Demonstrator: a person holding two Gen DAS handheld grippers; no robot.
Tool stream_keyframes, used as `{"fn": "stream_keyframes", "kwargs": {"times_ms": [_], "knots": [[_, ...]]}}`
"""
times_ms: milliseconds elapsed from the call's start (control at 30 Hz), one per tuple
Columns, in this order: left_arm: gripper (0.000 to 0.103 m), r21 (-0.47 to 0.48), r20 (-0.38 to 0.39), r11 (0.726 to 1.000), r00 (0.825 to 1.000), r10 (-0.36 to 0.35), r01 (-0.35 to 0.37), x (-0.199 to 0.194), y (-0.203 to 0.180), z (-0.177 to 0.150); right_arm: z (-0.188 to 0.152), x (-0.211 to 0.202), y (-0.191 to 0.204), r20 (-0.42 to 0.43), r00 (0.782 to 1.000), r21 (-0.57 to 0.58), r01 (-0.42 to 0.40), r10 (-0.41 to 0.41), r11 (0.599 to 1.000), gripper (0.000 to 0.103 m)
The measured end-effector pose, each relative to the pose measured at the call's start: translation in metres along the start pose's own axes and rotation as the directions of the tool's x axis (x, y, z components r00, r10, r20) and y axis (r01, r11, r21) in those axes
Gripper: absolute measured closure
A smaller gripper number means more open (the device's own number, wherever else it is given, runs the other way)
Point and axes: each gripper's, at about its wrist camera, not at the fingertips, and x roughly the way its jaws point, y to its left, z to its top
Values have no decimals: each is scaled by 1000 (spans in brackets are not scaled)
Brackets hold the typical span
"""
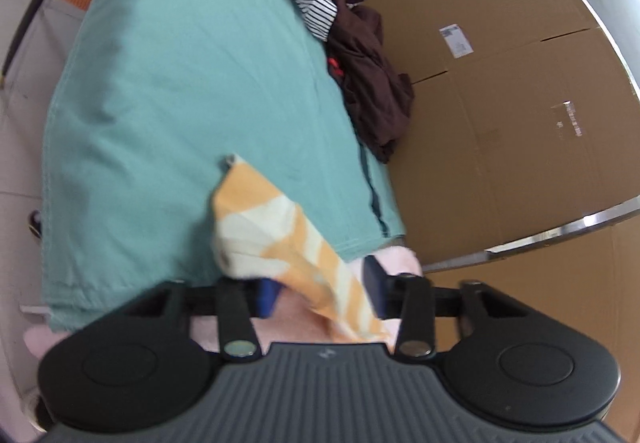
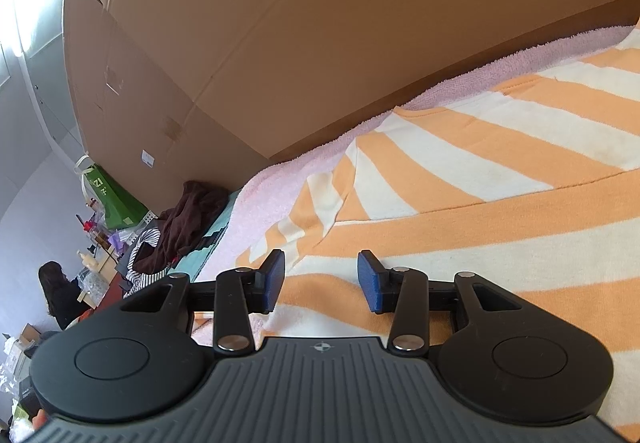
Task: Fold clothes
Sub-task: 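Grasp the sleeve cuff with the left gripper and lift it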
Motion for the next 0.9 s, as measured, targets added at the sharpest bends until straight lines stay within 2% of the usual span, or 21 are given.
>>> {"fn": "stream_keyframes", "kwargs": {"times_ms": [67, 100, 233, 300, 400, 467, 500, 567, 633, 733, 900], "knots": [[98, 19, -8, 1000, 1000, 6, -6, 4, 5, 3, 0, 0, 0, 0, 1000, -1, 1, -1, 1000, 60], [101, 20, -14, 1000, 1000, 6, -6, 6, 7, 4, 0, 0, 1, 0, 1000, -2, 2, -2, 1000, 60], [101, 99, 24, 995, 999, -23, 21, 1, 3, 9, -1, 0, 1, 0, 1000, -5, 5, -5, 1000, 60], [101, 180, 60, 983, 998, -35, 24, -1, -7, 9, -1, -1, 2, 2, 1000, -6, 7, -7, 1000, 59], [101, 306, 76, 952, 996, -52, 26, 5, -32, 1, 0, -2, 2, 13, 1000, -2, 6, -5, 1000, 55], [101, 395, 73, 918, 995, -71, 37, 11, -52, -7, 1, -5, 2, 38, 999, 0, 6, -6, 1000, 53], [101, 452, 73, 891, 993, -89, 46, 16, -65, -15, 2, -7, 2, 56, 998, -1, 9, -9, 1000, 52], [101, 577, 59, 814, 990, -131, 73, 24, -93, -37, 3, -13, 1, 108, 994, -7, 13, -12, 1000, 55], [101, 673, -7, 726, 983, -181, 138, 36, -118, -64, 5, -19, -1, 162, 987, -3, 15, -14, 1000, 67], [101, 739, -149, 622, 964, -222, 258, 54, -142, -107, 7, -24, -7, 213, 977, 30, 15, -21, 999, 68], [101, 856, -265, 401, 943, -203, 327, 68, -166, -185, 13, -25, -20, 231, 973, 127, -30, 0, 991, 68]]}}
